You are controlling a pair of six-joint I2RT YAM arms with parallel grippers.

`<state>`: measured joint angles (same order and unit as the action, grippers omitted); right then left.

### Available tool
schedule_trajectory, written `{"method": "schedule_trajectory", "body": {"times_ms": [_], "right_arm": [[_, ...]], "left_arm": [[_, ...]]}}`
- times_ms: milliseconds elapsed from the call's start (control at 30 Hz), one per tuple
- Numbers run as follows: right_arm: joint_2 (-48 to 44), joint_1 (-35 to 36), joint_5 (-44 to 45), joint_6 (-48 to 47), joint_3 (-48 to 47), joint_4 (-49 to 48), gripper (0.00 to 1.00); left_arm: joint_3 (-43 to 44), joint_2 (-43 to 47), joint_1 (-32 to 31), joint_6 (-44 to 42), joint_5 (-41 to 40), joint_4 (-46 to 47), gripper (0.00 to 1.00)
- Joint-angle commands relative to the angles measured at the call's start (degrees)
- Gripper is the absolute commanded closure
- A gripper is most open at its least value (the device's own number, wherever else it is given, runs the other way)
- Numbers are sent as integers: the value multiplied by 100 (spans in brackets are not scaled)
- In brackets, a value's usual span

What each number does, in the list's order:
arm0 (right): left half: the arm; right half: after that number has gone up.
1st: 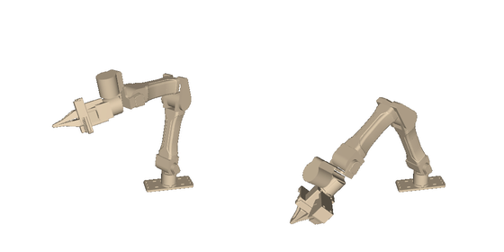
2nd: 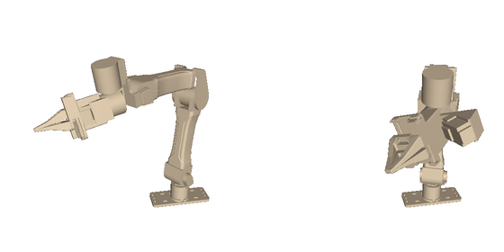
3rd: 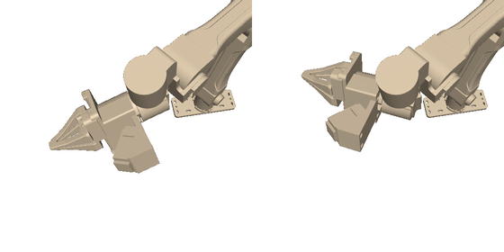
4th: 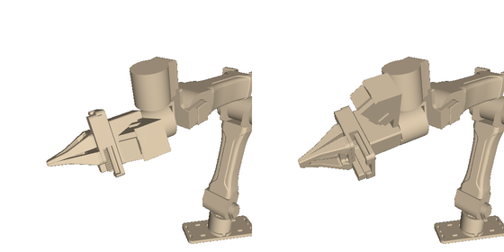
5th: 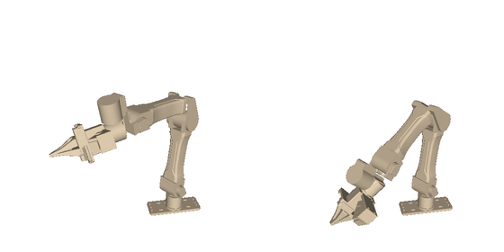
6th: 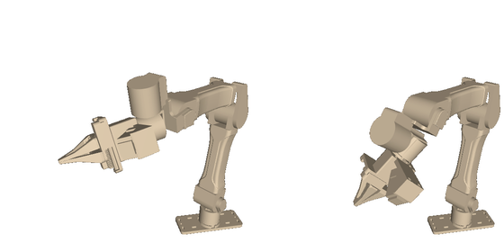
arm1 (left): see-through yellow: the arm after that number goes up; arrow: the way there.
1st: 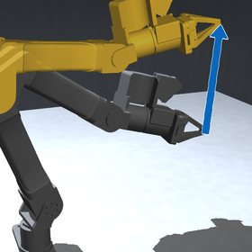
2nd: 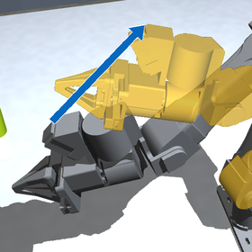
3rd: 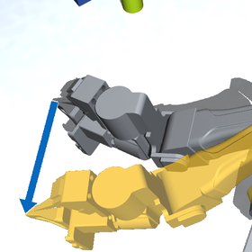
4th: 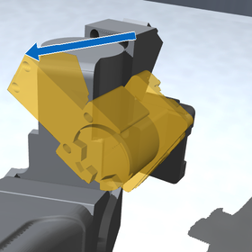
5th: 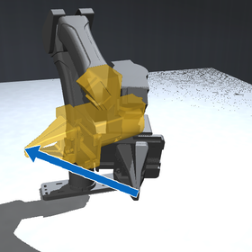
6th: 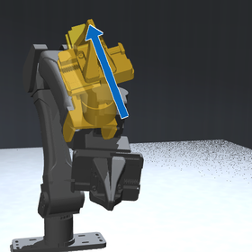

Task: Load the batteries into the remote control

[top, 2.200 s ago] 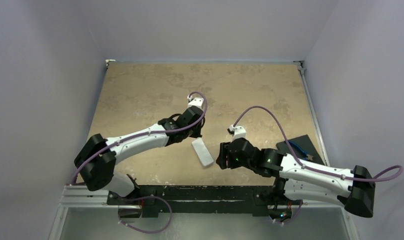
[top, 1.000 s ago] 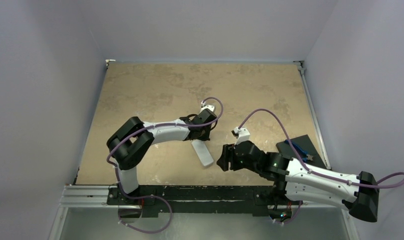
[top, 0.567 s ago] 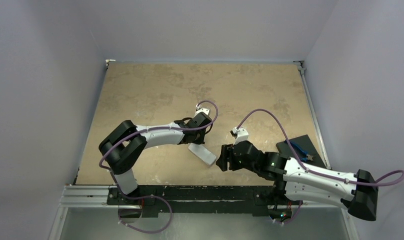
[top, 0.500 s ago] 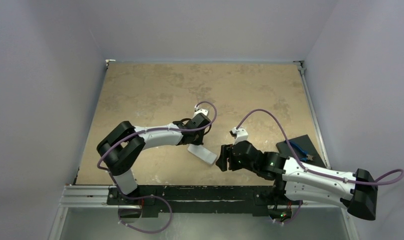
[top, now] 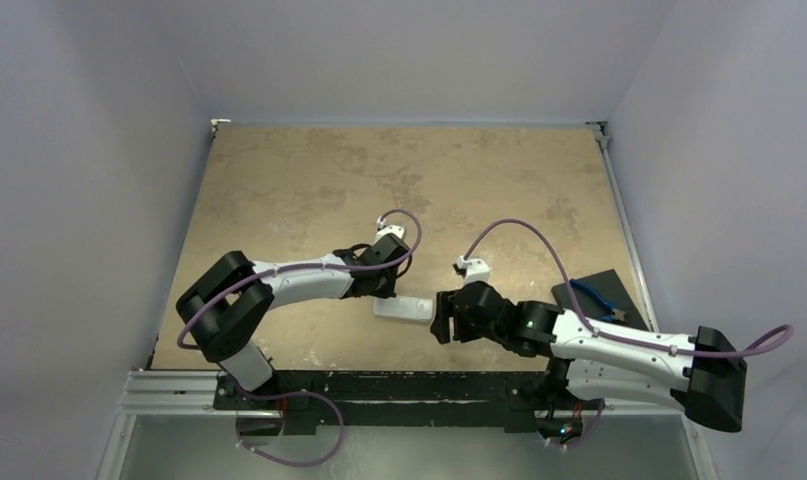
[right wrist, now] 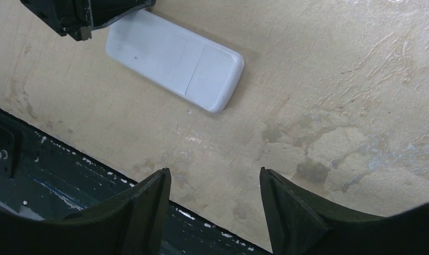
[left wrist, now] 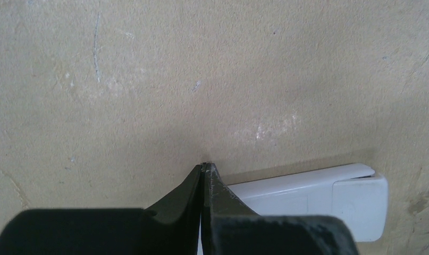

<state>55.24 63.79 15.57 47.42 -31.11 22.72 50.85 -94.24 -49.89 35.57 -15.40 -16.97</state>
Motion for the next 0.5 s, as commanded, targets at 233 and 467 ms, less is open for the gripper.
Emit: {"method": "schedule_trajectory", "body": {"times_ms": [233,467], "right_arm": [[529,-16,669,22,-794,133,28],[772,-103,781,-161,-985,-30,29]], "left_arm": [[35,548,27,320,-402,-545,96],[-48,994,30,416,-520,-799,64]]}}
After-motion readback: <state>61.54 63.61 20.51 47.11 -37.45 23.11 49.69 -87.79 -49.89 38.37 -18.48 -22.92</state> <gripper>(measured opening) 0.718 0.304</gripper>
